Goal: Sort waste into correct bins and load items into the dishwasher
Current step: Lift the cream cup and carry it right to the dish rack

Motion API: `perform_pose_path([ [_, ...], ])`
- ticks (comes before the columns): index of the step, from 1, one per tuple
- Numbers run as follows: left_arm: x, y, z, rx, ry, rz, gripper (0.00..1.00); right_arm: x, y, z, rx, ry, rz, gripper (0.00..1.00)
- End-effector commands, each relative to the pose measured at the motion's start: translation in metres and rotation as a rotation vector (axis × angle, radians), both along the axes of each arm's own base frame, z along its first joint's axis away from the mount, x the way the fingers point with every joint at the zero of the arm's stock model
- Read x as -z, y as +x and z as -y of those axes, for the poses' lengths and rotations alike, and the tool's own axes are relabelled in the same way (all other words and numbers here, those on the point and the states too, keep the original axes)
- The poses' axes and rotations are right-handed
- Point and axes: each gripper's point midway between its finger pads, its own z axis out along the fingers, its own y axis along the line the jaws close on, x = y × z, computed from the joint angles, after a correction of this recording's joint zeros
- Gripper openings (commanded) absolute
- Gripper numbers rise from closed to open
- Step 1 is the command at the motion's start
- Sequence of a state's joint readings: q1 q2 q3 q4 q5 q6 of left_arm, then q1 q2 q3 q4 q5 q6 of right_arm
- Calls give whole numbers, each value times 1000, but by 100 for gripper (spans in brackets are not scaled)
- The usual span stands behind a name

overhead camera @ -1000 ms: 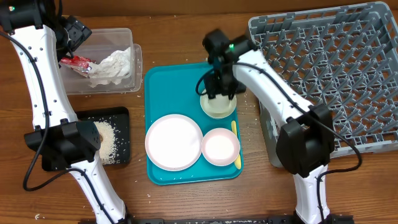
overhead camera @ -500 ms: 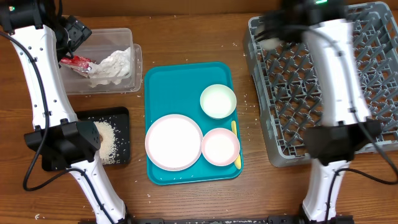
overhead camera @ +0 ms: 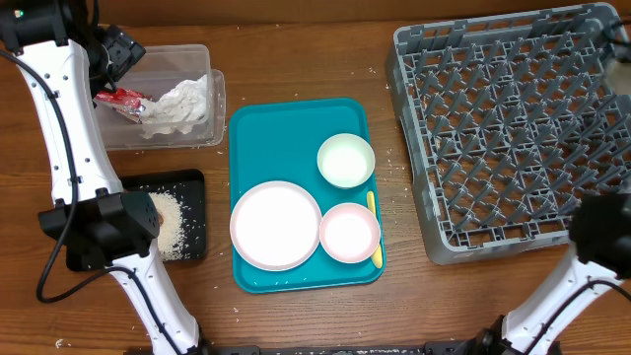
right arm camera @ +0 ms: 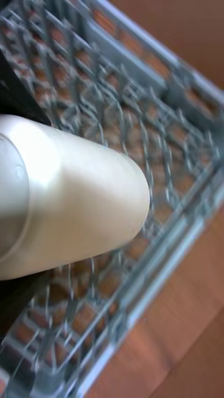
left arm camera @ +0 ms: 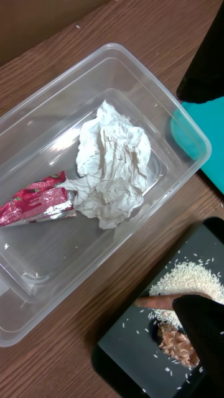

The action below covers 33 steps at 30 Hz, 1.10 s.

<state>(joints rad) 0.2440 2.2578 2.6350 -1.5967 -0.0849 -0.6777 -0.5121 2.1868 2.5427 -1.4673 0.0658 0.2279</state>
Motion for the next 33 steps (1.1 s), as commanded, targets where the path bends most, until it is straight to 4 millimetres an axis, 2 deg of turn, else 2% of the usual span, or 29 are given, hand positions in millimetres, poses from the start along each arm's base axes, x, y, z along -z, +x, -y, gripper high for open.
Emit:
perform_pose_path([
  [1, 5, 1, 2, 3, -7, -9, 100, 21, -2, 8, 16, 97, -3, 60],
  [5, 5, 1, 2, 3, -7, -9, 100, 48, -2, 17, 31, 140, -46, 61],
  [9, 5, 1, 2, 3, -7, -9, 100, 68, 1, 20, 34, 157, -80, 70],
  [12, 5, 1, 2, 3, -7, -9, 100, 71, 1, 19, 34, 164, -85, 74],
  [14, 5, 1, 2, 3, -7, -9, 100, 71, 2, 18, 30, 171, -82, 86],
  [19, 5, 1, 2, 3, -7, -9, 100, 72, -3, 13, 28, 191, -101, 89],
  [23, 5, 1, 2, 3, -7, -9, 100, 56, -4, -4, -8, 239, -70, 91],
  [27, 5, 1, 2, 3, -7, -9, 100, 26, 0, -22, -52, 219, -16, 93],
  [30, 5, 1, 2, 3, -7, -9, 100, 10, 7, -45, -122, 217, 19, 93],
  [33, 5, 1, 2, 3, -7, -9, 100, 8, 20, -73, -248, 196, 15, 89],
])
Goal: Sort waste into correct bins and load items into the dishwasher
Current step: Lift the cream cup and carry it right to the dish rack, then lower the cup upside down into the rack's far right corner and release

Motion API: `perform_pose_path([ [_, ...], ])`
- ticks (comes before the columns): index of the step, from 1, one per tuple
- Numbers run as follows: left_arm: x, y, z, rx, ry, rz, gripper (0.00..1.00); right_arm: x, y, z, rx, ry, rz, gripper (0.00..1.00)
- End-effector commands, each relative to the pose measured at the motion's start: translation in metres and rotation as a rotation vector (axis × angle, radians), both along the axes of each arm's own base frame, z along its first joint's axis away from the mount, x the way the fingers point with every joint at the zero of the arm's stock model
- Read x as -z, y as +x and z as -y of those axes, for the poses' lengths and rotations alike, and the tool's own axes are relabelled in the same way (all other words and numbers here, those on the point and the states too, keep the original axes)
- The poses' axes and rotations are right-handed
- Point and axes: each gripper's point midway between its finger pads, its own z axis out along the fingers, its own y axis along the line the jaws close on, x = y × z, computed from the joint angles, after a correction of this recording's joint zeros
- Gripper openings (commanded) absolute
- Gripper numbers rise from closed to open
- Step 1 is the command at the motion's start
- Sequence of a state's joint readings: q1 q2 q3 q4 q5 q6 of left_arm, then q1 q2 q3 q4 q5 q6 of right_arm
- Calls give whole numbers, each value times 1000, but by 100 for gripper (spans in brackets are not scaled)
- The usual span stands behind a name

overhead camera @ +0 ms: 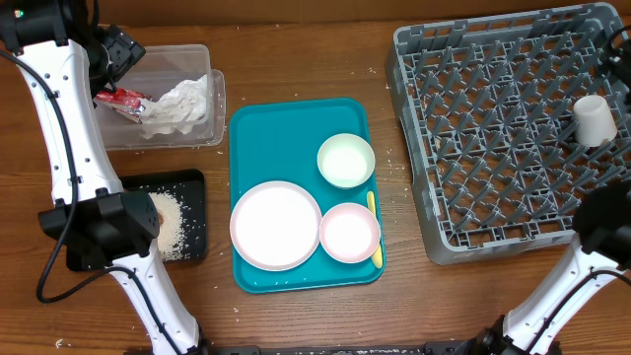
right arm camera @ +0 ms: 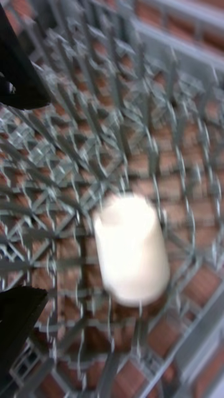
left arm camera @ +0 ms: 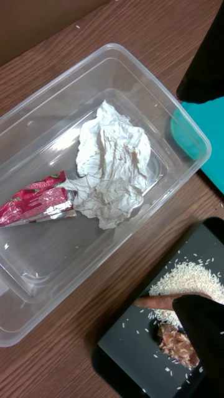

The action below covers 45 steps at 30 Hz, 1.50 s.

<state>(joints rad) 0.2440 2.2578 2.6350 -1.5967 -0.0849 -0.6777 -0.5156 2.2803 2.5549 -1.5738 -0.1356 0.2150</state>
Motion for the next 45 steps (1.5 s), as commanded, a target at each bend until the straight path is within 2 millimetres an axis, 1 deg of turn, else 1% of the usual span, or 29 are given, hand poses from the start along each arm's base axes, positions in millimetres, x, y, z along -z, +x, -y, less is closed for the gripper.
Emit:
perform_pose_path([
  [1, 5, 1, 2, 3, -7, -9, 100, -38, 21, -43, -165, -72, 99, 83],
  [3, 5, 1, 2, 3, -7, -9, 100, -28, 33, -42, -169, -159, 73, 53],
  [4, 5, 1, 2, 3, -7, -9, 100, -22, 39, -40, -166, -198, 62, 43],
  [6, 5, 1, 2, 3, -7, -9, 100, -10, 45, -32, -134, -246, 38, 31],
  [8, 5, 1, 2, 3, -7, -9, 100, 7, 49, -21, -87, -271, 9, 23],
  [9, 5, 1, 2, 3, -7, -9, 100, 20, 49, -12, -57, -260, -8, 19],
  [10, 5, 1, 2, 3, -7, -9, 100, 25, 49, -9, -44, -251, -14, 17],
  [11, 5, 1, 2, 3, -7, -9, 100, 31, 48, -4, -33, -244, -23, 15],
  [14, 5, 1, 2, 3, -7, -9, 100, 39, 43, 9, 4, -227, -35, 14],
  [16, 5, 1, 2, 3, -7, -9, 100, 46, 40, 21, 24, -193, -33, 6],
  [18, 5, 1, 2, 3, -7, -9, 100, 51, 40, 26, 32, -180, -30, 4],
  [22, 5, 1, 2, 3, -7, -9, 100, 55, 43, 26, 27, -128, -3, 4],
  [26, 5, 1, 2, 3, -7, -9, 100, 53, 56, 13, -37, -49, 68, 4],
  [31, 5, 1, 2, 3, -7, -9, 100, 64, 54, 14, -31, -42, 39, 4],
  [39, 5, 1, 2, 3, -7, -9, 100, 80, 39, 30, 8, -111, -57, 4],
  [45, 5, 1, 2, 3, -7, -9, 100, 79, 32, 45, 40, -185, -94, 4],
])
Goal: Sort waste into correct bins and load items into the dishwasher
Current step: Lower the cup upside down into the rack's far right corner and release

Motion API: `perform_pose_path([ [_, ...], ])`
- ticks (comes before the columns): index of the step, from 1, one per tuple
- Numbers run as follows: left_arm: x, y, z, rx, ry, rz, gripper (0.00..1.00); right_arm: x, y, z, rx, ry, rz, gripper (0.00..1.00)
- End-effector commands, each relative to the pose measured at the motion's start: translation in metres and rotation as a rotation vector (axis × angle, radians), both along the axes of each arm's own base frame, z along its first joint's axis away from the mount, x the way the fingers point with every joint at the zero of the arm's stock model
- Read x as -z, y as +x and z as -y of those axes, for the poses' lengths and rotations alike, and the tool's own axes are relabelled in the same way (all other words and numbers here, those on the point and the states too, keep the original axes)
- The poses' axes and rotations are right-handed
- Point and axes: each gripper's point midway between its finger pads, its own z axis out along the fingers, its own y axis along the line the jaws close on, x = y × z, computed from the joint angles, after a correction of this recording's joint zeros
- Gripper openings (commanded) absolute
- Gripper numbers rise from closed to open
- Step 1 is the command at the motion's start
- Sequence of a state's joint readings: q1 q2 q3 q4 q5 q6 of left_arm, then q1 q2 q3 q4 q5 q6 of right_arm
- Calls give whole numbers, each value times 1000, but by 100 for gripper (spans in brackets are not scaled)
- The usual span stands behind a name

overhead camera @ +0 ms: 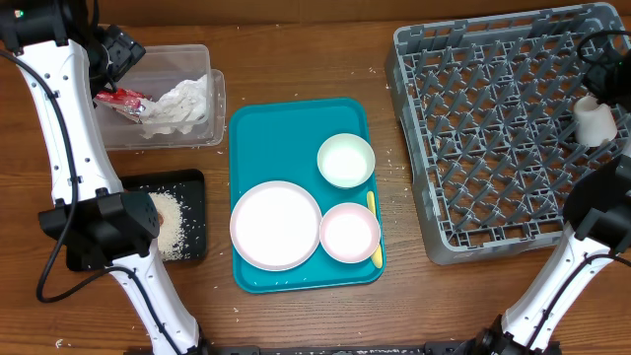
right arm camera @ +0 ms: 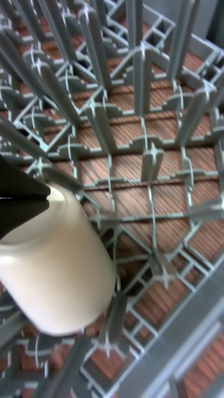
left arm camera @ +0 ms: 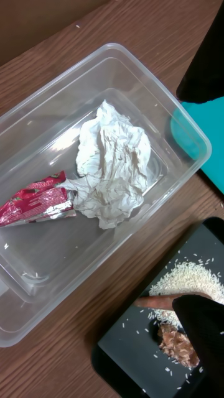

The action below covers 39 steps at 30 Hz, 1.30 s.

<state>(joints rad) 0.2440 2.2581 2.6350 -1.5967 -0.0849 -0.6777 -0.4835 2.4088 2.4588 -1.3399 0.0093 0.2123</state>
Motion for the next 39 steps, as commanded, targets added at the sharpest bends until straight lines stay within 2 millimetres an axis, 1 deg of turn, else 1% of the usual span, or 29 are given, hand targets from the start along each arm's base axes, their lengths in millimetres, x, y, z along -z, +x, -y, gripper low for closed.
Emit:
perform_pose_path([
  [1, 4, 1, 2, 3, -7, -9, 100, 2, -9, 16, 33, -73, -44, 4],
  [3, 4, 1, 2, 3, -7, -9, 100, 1, -13, 24, 51, -118, -66, 4],
  [6, 4, 1, 2, 3, -7, -9, 100, 0, -15, 28, 58, -131, -72, 4],
  [7, 4, 1, 2, 3, -7, -9, 100, 0, -15, 27, 56, -128, -71, 4],
  [11, 4, 1, 2, 3, -7, -9, 100, 1, -6, 14, 26, -55, -27, 4],
  [19, 4, 1, 2, 3, -7, -9, 100, 1, -12, 15, 34, -61, -52, 4],
  [24, 4, 1, 3, 3, -7, -9, 100, -13, -12, 12, 29, -63, -39, 4],
  [27, 4, 1, 3, 4, -7, -9, 100, -25, -7, 4, 4, -42, -3, 4],
  [29, 4, 1, 3, 4, -7, -9, 100, -28, -4, -5, -41, -9, 15, 4],
  [31, 4, 1, 3, 4, -7, -9, 100, -26, -1, -18, -107, 46, 28, 4],
  [33, 4, 1, 3, 4, -7, -9, 100, -18, -5, -25, -121, 82, 5, 4],
  [35, 4, 1, 3, 4, -7, -9, 100, -10, -9, -27, -119, 97, -21, 4],
  [36, 4, 1, 3, 4, -7, -9, 100, -2, -12, -27, -117, 105, -41, 4],
  [39, 4, 1, 3, 4, -7, -9, 100, 10, -17, -24, -105, 96, -77, 4],
])
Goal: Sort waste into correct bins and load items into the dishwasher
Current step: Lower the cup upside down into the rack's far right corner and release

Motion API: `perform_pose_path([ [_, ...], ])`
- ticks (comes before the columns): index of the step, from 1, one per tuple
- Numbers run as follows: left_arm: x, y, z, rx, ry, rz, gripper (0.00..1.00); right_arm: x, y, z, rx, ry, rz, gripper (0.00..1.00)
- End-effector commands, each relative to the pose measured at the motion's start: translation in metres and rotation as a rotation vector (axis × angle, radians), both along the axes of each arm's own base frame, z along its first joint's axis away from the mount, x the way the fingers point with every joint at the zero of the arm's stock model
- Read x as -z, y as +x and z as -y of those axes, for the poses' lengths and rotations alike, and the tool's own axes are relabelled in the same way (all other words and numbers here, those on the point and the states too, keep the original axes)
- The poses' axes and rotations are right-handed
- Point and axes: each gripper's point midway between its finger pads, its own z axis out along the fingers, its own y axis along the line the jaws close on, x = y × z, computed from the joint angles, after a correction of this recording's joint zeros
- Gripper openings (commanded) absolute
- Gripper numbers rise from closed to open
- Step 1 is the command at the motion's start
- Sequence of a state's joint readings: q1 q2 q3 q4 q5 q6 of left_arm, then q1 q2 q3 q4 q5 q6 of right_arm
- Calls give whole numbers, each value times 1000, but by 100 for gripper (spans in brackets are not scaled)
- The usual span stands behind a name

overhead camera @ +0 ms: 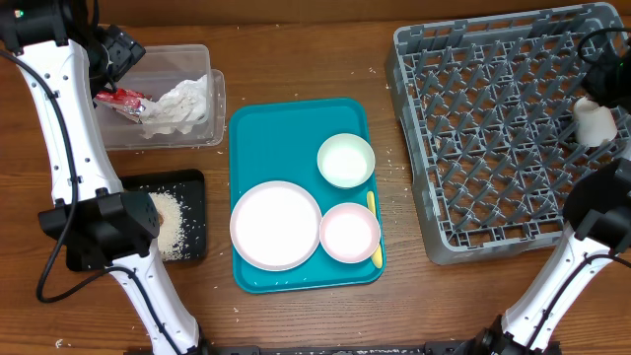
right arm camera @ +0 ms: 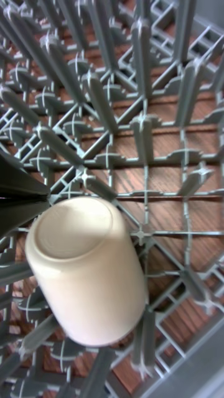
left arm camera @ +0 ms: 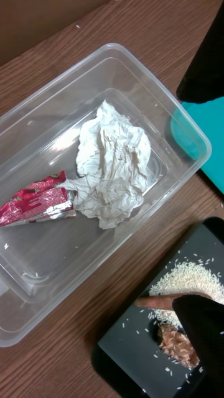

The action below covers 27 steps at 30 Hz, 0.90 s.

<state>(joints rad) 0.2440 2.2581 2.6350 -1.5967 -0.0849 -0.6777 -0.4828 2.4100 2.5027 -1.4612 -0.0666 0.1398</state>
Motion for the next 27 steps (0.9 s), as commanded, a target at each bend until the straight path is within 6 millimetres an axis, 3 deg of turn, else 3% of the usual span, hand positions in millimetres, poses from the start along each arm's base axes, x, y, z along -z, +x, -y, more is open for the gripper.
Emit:
perform_pose_path([
  [1, 4, 1, 3, 4, -7, -9, 100, 18, -7, 2, 3, -2, -53, 4],
  [9, 4, 1, 3, 4, -7, -9, 100, 18, -25, 28, 91, -116, -127, 4],
  [21, 4, 1, 3, 4, -7, -9, 100, -26, -47, 50, 192, -273, -167, 4],
  [24, 4, 1, 3, 4, -7, -9, 100, -28, -53, 56, 209, -314, -193, 4],
  [27, 4, 1, 3, 4, -7, -9, 100, -27, -47, 52, 201, -280, -164, 4],
])
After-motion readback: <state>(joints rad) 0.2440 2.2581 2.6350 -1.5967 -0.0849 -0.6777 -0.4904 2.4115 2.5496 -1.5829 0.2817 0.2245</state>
